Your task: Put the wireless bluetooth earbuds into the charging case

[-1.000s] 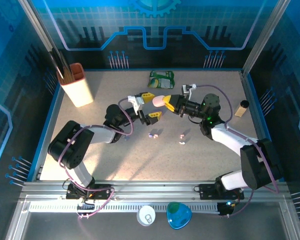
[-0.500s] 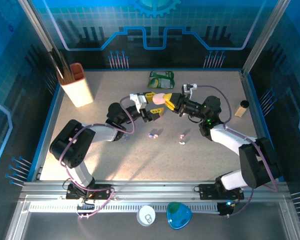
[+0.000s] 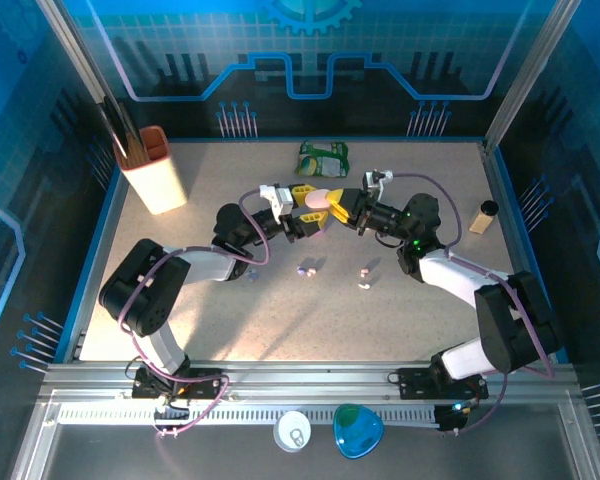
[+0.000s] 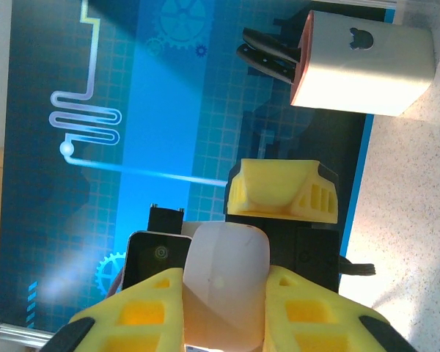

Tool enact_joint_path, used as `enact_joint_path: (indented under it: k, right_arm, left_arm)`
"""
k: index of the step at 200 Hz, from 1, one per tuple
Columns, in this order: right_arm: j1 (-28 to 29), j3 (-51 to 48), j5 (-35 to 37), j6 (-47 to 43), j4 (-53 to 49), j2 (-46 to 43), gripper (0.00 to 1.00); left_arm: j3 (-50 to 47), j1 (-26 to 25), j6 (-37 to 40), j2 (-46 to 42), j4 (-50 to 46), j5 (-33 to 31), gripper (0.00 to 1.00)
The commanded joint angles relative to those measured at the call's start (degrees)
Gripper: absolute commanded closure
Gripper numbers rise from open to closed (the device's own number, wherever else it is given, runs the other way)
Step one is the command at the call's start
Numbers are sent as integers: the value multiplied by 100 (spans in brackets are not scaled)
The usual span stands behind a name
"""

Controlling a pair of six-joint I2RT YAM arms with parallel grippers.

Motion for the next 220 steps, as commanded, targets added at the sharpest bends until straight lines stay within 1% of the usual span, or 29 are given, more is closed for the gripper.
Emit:
enact_joint_path:
  k: [1,43,59,80,107,130,155,178,210,220]
  right_arm:
    - [53,-33,45,6,252,40,83]
    - [53,-16,54,50,307,81,83]
    - [53,-1,58,79,332,90,83]
    - [52,14,49,155,442,112,83]
    - [44,4,62,164,453,137,83]
    - [37,-23,80,180,508,192,83]
    - [47,-42,91,350,766,288,83]
    - [39,-50,98,339,736,282,83]
    - [45,-50,102,237,563,224,83]
    - [36,-50,106,187,482,201,82]
  left_arm:
    - [154,-30,-143,-15,172,183,49]
    - [143,-31,-117,13,172,199,61]
    - [153,-26,-92,40,173,196,61]
    - [166,-38,-57,84,168,196,52]
    - [157,-39,-56,99,172,204,51]
    - [164,-35,-55,101,171,212,54]
    - [158,-39,-38,117,172,211,53]
    - [158,-36,-38,125,172,220,55]
    - [150,-40,-46,106,172,218,65]
    - [138,-39,-49,96,172,206,65]
